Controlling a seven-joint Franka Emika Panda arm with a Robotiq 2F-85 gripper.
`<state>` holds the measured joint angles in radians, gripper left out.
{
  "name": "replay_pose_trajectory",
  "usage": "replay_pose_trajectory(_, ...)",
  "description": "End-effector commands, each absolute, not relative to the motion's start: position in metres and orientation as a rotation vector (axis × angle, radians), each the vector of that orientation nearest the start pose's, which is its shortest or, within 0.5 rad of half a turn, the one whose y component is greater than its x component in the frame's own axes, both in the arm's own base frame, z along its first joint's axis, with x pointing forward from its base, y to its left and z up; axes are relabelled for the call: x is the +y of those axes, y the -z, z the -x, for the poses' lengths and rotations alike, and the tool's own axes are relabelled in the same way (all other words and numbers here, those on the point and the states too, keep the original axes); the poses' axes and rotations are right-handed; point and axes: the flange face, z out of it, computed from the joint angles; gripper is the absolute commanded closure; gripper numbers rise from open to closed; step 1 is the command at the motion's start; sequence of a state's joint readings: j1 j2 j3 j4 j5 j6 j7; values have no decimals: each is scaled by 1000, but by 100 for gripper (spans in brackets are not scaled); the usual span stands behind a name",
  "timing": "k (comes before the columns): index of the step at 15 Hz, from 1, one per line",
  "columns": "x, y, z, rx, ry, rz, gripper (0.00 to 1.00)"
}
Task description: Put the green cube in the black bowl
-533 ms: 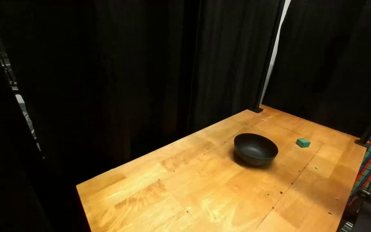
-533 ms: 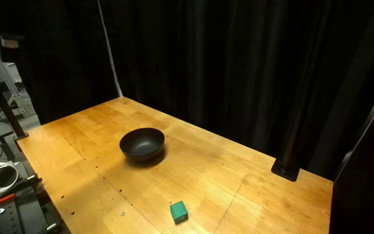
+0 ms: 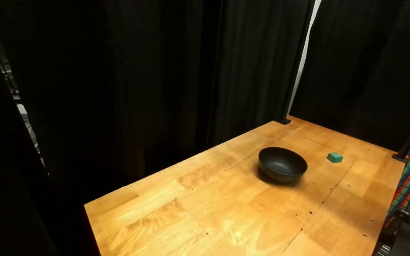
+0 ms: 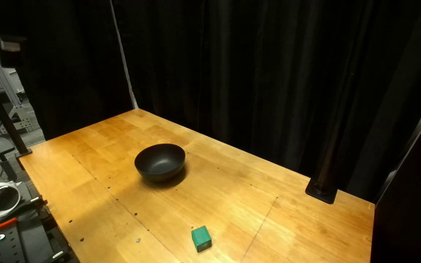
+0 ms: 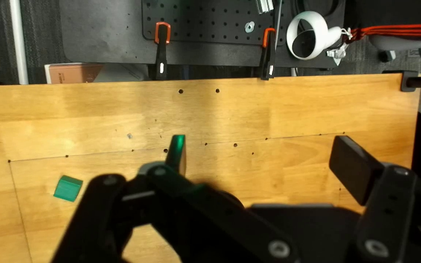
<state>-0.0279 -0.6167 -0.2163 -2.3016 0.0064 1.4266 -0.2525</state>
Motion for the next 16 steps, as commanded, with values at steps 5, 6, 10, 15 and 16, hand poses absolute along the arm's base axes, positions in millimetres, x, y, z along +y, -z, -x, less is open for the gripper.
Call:
replay_pose_trajectory(5,-116,-467,-364,78,-278,2887,0)
replay_pose_trajectory(6,-120,-447,-370,107,-278,2886,0)
replay_pose_trajectory(10,-136,-376,-380,222,-304,2851,0)
replay_pose_trajectory(15,-149,-298,-392,379,-217,2880,0)
replay_pose_trajectory(16,-151,-287,-398,400,-160,2921,0)
